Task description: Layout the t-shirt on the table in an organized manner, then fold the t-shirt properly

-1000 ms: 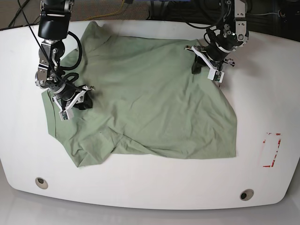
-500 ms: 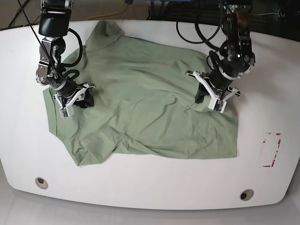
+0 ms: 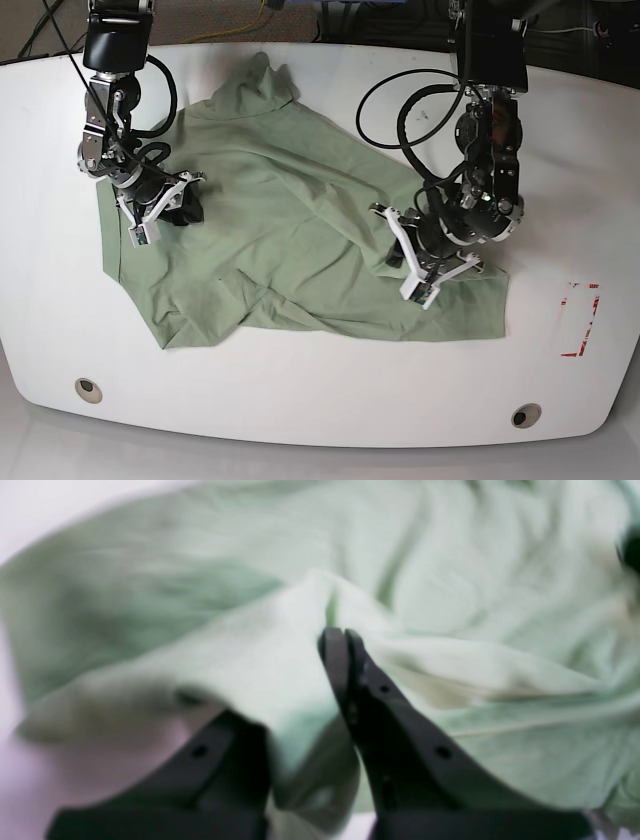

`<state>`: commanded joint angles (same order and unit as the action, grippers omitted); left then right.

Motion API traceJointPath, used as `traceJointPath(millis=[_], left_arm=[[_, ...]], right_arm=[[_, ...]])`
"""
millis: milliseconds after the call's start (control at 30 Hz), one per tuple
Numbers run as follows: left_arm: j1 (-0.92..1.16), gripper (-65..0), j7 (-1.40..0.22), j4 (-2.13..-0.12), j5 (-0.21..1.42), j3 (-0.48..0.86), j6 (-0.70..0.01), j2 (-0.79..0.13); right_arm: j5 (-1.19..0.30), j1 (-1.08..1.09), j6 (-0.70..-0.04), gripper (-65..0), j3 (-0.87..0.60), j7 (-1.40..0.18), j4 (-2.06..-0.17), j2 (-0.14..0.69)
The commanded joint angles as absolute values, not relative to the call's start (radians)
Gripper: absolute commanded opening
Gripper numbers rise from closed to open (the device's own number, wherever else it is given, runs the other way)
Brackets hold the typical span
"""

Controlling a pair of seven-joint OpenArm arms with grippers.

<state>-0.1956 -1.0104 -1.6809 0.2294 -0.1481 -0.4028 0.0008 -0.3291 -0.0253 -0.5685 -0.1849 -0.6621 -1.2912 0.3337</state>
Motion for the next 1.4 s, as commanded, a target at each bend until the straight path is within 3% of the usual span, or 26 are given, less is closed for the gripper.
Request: traceJointPath(millis=[467, 767, 867, 900, 1133, 1400], left_arm=[[-0.205, -62.5, -1.004, -1.641, 0.228, -0.306, -0.401, 0.041], [-0.289, -62.0, -1.003, -1.520, 0.228, -0.329, -0.400, 0.036], [-0.305, -55.3, -1.007, -1.498, 0.228, -0.341, -0.400, 0.025], [-0.308, -50.1, -1.007, -1.498, 0.229, -0.355, -0.400, 0.012], [-0.294, -2.1, -1.009, -1.601, 0.228, -0.427, -0.400, -0.041], [-0.255, -0.3, -1.009, -1.741, 0.231, -0.435, -0.403, -0.094]], right_arm=[[-0.329, -0.044, -0.568, -49.9, -0.185, -0.667, -1.302, 0.332], [-0.329, -0.067, -0.568, -49.9, -0.185, -0.667, -1.305, 0.332], [-0.329, -0.071, -0.568, -49.9, -0.185, -0.667, -1.317, 0.332], [-0.329, -0.071, -0.568, -49.9, -0.185, -0.667, -1.322, 0.332], [-0.329, -0.073, -0.568, -49.9, -0.185, -0.667, -1.330, 0.318], [-0.328, -0.073, -0.568, -49.9, -0.183, -0.667, -1.330, 0.311]])
